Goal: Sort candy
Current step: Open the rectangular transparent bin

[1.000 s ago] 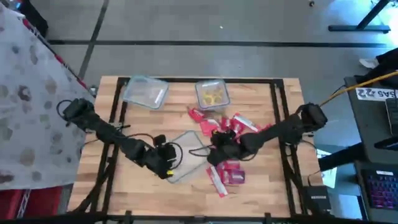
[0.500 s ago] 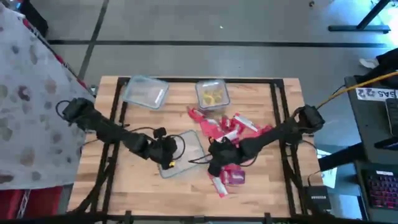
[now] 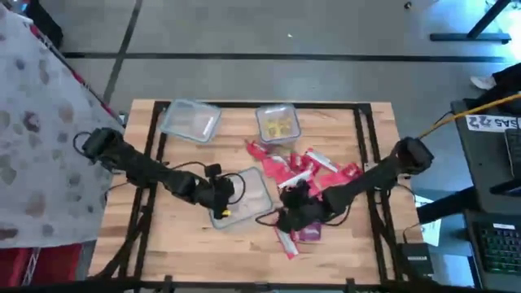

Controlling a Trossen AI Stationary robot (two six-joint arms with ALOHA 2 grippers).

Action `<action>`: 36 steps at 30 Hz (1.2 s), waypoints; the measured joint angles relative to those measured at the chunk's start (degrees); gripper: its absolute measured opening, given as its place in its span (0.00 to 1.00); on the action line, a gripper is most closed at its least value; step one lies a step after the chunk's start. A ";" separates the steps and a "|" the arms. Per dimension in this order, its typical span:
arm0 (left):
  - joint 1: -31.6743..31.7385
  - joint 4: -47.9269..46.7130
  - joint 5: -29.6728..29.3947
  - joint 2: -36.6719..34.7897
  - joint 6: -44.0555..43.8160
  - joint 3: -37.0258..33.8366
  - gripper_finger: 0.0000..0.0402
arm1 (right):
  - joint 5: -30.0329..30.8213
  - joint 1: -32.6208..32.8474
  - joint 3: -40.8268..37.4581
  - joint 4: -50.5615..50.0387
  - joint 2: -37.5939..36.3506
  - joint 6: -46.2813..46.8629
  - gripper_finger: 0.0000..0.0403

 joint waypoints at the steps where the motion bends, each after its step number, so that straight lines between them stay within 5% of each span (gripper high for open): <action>1: 0.00 0.02 0.06 0.00 -0.04 0.00 0.36 | -0.51 -1.15 0.00 -0.66 0.04 0.63 0.56; 8: 0.77 1.76 -1.90 0.07 0.16 -0.39 0.36 | -9.48 -6.02 -0.10 6.28 5.91 -1.01 0.49; 18: 4.46 11.91 -3.33 3.57 2.93 -1.35 0.36 | -23.12 -1.55 -0.11 31.99 12.42 -4.78 0.41; 27: 2.20 13.76 -1.17 3.82 5.73 0.46 0.36 | -23.02 4.30 0.17 30.62 10.86 -12.72 0.41; 31: 0.39 14.01 -1.00 3.82 6.44 3.81 0.36 | -15.47 6.87 -0.20 25.84 11.16 -17.22 0.41; 36: -1.34 14.39 -1.51 3.65 4.89 7.62 0.36 | -11.77 7.97 -4.51 31.38 11.30 -17.51 0.41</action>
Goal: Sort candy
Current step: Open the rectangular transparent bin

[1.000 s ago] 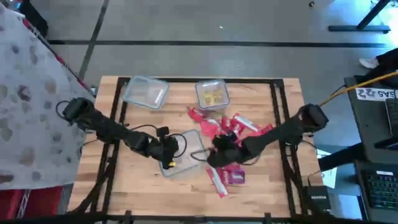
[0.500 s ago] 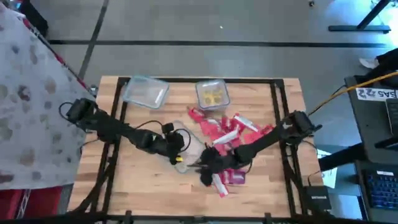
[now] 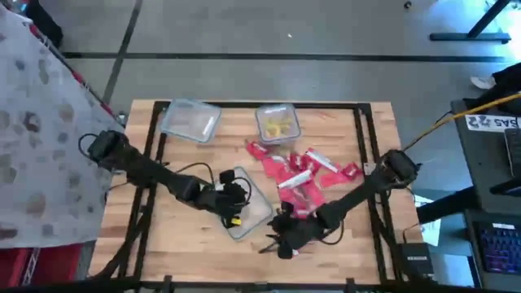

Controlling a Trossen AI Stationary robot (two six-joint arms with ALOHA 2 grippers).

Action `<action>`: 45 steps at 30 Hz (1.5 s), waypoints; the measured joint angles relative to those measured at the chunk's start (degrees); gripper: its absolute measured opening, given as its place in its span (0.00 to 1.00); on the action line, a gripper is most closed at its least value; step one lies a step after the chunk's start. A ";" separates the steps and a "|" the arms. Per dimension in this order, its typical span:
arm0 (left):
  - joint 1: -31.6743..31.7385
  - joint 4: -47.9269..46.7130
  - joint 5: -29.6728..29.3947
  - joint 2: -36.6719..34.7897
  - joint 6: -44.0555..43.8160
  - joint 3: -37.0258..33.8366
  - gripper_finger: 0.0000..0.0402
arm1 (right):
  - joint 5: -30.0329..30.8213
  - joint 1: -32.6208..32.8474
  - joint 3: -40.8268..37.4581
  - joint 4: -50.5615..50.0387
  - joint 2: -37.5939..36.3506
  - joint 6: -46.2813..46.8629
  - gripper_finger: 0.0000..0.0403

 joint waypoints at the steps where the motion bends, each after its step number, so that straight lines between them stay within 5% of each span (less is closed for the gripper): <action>1: -0.31 0.11 0.01 0.00 -0.03 0.27 0.36 | 1.15 -0.18 -1.06 1.20 0.00 0.81 0.41; 18: -0.73 4.61 2.16 14.36 -5.11 0.82 0.36 | 1.40 -2.28 -11.68 41.27 8.04 -0.62 0.41; 24: -0.86 7.03 1.74 16.27 -6.43 0.94 0.36 | 1.61 -2.17 -11.51 45.42 9.31 -2.18 0.41; 31: -0.62 9.26 1.57 16.31 -5.97 0.19 0.36 | -10.69 -0.66 -10.41 57.20 7.17 -10.18 0.41; 36: -0.75 9.50 1.52 16.02 -4.71 0.17 0.36 | -14.65 1.50 -10.85 46.26 1.13 -10.95 0.41; 45: -1.90 6.05 2.13 11.40 3.48 3.71 0.36 | 13.62 1.65 -6.15 3.18 -13.98 -0.39 0.41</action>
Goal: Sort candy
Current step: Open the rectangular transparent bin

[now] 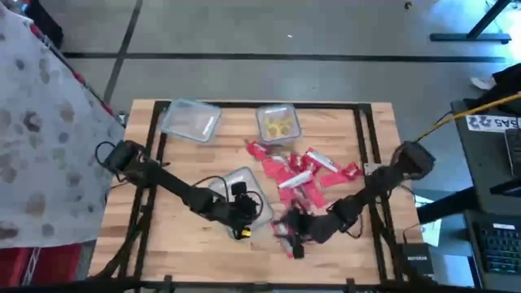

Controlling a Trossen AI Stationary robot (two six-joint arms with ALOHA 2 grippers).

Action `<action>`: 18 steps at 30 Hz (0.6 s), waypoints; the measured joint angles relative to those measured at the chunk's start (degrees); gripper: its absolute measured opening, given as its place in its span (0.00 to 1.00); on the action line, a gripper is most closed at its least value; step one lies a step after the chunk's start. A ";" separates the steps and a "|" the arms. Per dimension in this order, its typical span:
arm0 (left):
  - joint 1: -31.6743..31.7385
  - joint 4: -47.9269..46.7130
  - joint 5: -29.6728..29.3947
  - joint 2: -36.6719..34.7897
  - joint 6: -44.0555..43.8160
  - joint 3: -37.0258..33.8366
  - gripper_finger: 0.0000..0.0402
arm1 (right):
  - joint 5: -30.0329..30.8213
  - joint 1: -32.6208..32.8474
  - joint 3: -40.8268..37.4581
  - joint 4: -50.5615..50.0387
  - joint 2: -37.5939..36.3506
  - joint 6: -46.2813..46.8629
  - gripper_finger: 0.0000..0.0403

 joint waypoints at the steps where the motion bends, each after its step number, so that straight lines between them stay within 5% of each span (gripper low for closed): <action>1: -0.08 -0.19 0.05 -0.74 0.82 0.54 0.36 | 1.81 -0.46 0.59 -2.51 -0.37 2.26 0.41; 7: -0.38 0.01 -2.81 -5.31 -1.38 2.86 0.36 | 3.54 -4.64 0.94 -8.84 0.74 13.97 0.41; 18: 0.00 -29.99 -10.53 -5.50 -28.83 2.38 0.36 | -11.68 -8.95 1.89 -10.77 6.56 18.33 0.41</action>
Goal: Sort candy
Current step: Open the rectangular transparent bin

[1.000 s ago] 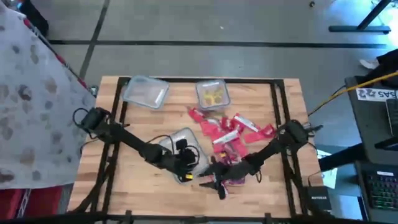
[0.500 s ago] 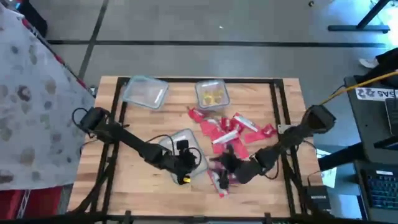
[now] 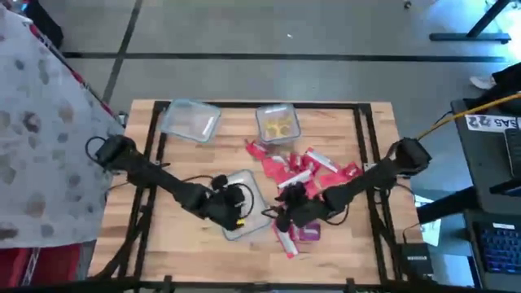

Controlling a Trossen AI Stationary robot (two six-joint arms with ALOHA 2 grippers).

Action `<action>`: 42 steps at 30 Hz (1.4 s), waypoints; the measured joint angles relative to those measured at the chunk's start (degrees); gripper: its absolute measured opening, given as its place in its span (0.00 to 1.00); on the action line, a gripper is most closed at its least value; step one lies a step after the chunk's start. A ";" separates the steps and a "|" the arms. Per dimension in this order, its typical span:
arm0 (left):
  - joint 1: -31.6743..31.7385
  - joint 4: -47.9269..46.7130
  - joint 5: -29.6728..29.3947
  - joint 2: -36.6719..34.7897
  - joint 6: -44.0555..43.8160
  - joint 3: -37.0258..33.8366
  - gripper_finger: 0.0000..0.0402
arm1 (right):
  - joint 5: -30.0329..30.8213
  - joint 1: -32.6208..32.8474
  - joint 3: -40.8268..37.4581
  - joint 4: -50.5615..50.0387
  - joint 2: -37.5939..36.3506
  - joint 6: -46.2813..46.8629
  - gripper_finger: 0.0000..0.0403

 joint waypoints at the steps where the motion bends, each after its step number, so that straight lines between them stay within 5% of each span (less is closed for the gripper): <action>1: 0.01 0.32 -1.91 0.00 -0.29 -0.66 0.36 | -0.56 0.01 0.83 -0.13 0.89 -0.02 0.41; 7: 3.02 10.76 -1.15 0.44 1.79 -6.26 0.36 | -5.25 0.08 8.65 -0.05 6.97 -3.67 0.41; 14: 5.09 30.58 4.69 1.59 14.99 -9.43 0.36 | -12.72 0.14 22.89 1.05 13.99 -16.47 0.41; 19: 5.08 31.55 6.38 1.55 18.72 -9.23 0.36 | -15.31 1.10 27.81 -1.12 14.73 -23.94 0.41; 32: 3.68 31.54 6.28 1.51 18.69 -9.13 0.36 | -11.02 6.95 27.65 -24.48 8.76 -19.93 0.41; 38: 3.70 31.43 6.26 1.49 18.68 -9.13 0.36 | -8.40 6.83 20.37 -24.85 8.71 -13.04 0.41; 42: 3.68 31.68 6.71 1.42 18.57 -9.40 0.36 | -2.63 6.87 11.89 -15.44 8.71 -8.07 0.41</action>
